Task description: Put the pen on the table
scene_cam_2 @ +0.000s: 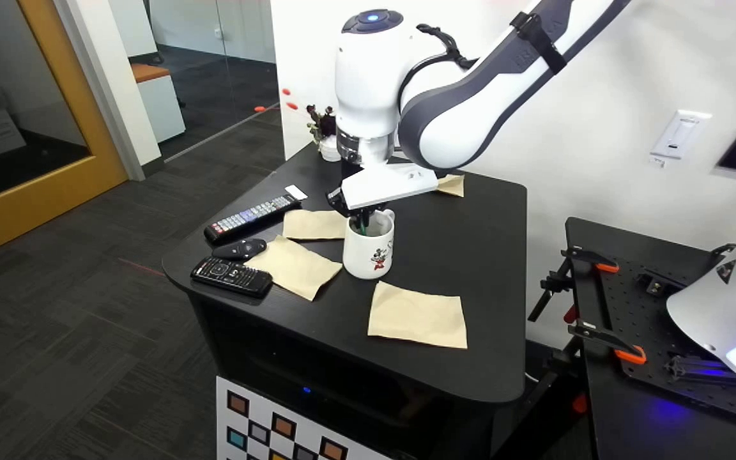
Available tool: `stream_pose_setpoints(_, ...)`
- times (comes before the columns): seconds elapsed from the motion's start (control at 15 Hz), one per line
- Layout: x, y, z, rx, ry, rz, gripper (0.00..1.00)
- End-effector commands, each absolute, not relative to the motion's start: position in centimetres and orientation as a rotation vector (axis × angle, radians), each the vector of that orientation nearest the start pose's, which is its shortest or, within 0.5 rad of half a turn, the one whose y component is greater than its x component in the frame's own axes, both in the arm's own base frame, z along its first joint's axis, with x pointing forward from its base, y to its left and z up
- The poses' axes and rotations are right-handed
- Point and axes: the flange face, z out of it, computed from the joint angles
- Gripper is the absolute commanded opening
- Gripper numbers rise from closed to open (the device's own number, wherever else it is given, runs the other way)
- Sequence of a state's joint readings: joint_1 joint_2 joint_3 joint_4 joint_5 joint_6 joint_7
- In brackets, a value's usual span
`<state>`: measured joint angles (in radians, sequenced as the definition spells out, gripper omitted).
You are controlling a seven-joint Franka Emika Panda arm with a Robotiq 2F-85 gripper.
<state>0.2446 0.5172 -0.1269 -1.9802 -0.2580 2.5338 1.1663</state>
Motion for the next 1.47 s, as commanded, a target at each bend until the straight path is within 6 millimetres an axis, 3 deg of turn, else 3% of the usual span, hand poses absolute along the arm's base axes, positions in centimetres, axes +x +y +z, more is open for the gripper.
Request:
stream_pose_setpoints(0.0, 60.2, 9.0, 22.8, -3.025, 1.330, -0.354, 0.03)
stream_pose_setpoints(0.73, 57.4, 10.4, 27.7, -3.002, 1.379, -0.589, 0.03)
stream_pose_setpoints(1.4, 52.0, 9.2, 33.6, -2.904, 1.420, -0.724, 0.03)
